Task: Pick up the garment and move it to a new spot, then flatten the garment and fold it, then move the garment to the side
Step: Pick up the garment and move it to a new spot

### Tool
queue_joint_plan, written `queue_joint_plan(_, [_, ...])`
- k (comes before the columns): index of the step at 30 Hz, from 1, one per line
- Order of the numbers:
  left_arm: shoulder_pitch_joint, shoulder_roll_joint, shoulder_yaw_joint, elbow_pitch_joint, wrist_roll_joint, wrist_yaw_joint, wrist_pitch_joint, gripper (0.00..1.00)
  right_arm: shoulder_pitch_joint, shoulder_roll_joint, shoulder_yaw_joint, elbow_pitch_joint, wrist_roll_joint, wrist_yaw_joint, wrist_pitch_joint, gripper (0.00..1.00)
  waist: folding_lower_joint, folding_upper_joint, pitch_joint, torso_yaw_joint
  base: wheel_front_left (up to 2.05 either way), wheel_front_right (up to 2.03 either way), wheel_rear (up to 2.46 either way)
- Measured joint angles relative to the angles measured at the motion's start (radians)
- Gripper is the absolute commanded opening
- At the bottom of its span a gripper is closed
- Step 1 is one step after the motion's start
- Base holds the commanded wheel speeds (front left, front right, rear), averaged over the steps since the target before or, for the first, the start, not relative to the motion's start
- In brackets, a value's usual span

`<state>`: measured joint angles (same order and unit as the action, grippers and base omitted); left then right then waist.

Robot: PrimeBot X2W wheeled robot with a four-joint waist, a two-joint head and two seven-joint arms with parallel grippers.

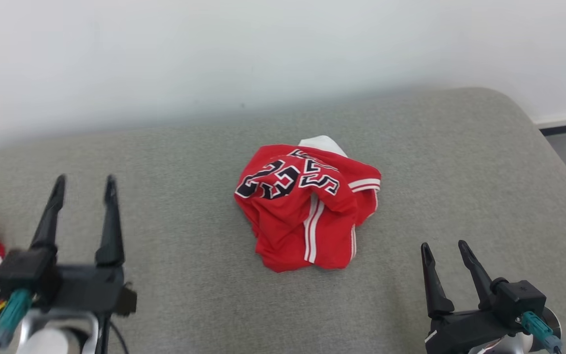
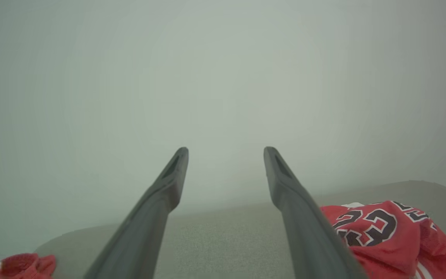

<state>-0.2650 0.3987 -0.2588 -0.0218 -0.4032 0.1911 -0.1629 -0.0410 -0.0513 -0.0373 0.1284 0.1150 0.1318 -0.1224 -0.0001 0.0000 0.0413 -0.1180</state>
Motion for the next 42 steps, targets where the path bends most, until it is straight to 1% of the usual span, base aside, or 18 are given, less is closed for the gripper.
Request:
queue_joint_plan(6, [0.124,0.026,0.036,-0.053,0.007,0.043,-0.04,1.0,0.016,0.0,-0.004,-0.013,-0.002,0.0,0.008,1.0,0.0,0.0,-0.013,0.038,0.0,0.0,0.0])
queue_joint_plan(11, [0.213,0.024,0.104,-0.094,0.004,0.092,-0.077,1.0,0.02,0.0,0.0,-0.024,-0.002,0.0,0.008,1.0,0.0,0.0,-0.026,0.061,0.0,0.0,0.0])
queue_joint_plan(14, [0.266,0.036,0.125,-0.106,0.02,0.105,-0.084,1.0,0.025,0.0,0.002,-0.028,-0.003,0.0,0.009,1.0,0.0,0.0,-0.03,0.07,0.0,0.0,0.0])
queue_joint_plan(18, [0.305,0.071,0.122,-0.107,0.06,0.109,-0.088,1.0,0.027,0.0,0.0,-0.032,-0.006,0.0,0.014,1.0,0.0001,0.0,-0.03,0.08,0.0,0.0,0.0])
queue_joint_plan(24, [0.328,0.07,0.109,-0.113,0.066,0.116,-0.088,1.0,0.03,0.0,-0.001,-0.032,-0.008,0.0,0.017,1.0,0.0001,0.0001,-0.032,0.087,0.0,0.0,0.0])
queue_joint_plan(31, [0.363,0.044,0.117,-0.108,0.05,0.135,-0.091,1.0,0.032,0.0,-0.001,-0.032,-0.009,0.0,0.022,1.0,0.0001,0.0001,-0.039,0.086,0.0,0.0,0.0])
queue_joint_plan(35, [0.37,0.019,0.138,-0.108,0.037,0.152,-0.093,1.0,0.034,0.0,-0.004,-0.035,-0.011,0.0,0.026,1.0,0.0001,0.0001,-0.041,0.086,0.0,0.0,0.0])
queue_joint_plan(42, [0.381,-0.032,0.174,-0.105,0.003,0.167,-0.097,1.0,0.035,0.0,-0.009,-0.038,-0.013,0.0,0.036,1.0,0.0001,0.0001,-0.043,0.085,0.0,0.0,0.0])
